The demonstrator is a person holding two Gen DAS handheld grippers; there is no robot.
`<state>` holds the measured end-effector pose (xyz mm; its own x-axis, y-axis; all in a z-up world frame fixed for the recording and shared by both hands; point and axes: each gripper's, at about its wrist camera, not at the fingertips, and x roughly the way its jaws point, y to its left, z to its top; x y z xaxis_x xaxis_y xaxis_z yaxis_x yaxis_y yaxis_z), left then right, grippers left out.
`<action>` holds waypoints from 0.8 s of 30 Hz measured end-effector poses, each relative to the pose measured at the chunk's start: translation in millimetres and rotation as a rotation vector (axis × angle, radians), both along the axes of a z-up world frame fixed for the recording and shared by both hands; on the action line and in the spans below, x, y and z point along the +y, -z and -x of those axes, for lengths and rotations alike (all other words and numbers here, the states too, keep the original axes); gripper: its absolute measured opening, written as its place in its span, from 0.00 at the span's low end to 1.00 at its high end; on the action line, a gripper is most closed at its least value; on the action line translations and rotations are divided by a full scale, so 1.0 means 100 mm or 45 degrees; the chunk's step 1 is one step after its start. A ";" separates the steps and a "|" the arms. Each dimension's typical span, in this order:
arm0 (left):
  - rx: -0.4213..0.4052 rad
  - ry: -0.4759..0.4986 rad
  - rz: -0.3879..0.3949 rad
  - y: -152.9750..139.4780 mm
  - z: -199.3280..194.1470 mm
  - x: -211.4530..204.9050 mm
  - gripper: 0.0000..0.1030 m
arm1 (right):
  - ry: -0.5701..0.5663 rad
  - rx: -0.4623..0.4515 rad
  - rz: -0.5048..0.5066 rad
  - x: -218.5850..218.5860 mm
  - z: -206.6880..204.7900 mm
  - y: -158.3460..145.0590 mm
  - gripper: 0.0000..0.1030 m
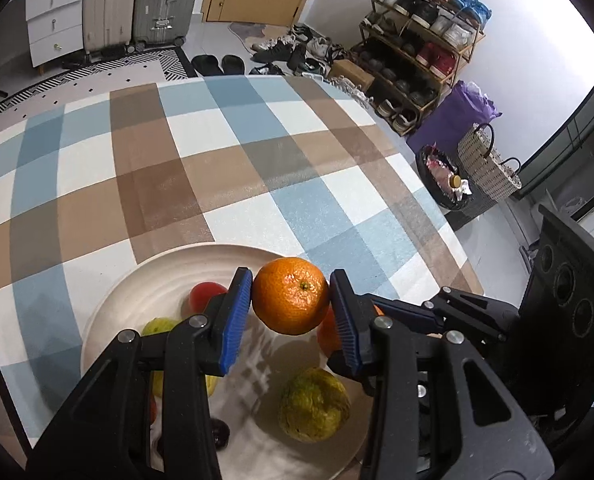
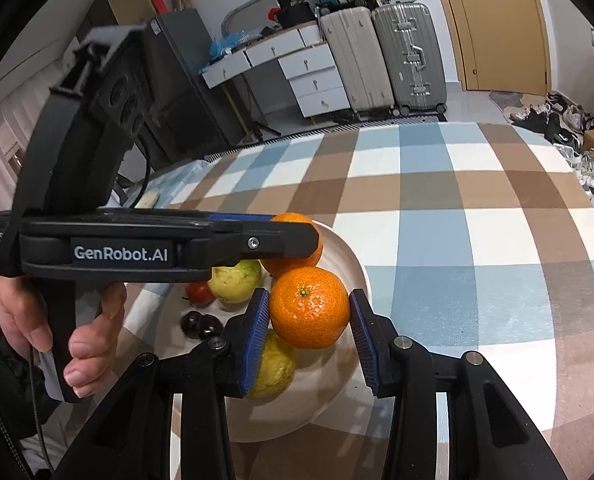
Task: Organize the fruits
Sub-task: 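Carry both oranges onto the plate and open both tools, then move both tools back toward the two small brown round fruits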
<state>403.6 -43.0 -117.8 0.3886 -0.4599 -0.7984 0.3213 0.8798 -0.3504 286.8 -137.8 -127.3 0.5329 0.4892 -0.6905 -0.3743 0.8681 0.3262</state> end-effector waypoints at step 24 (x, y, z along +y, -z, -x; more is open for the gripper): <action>-0.047 -0.051 0.033 -0.23 0.20 0.12 0.64 | 0.051 -0.054 0.017 -0.09 0.15 -0.10 0.49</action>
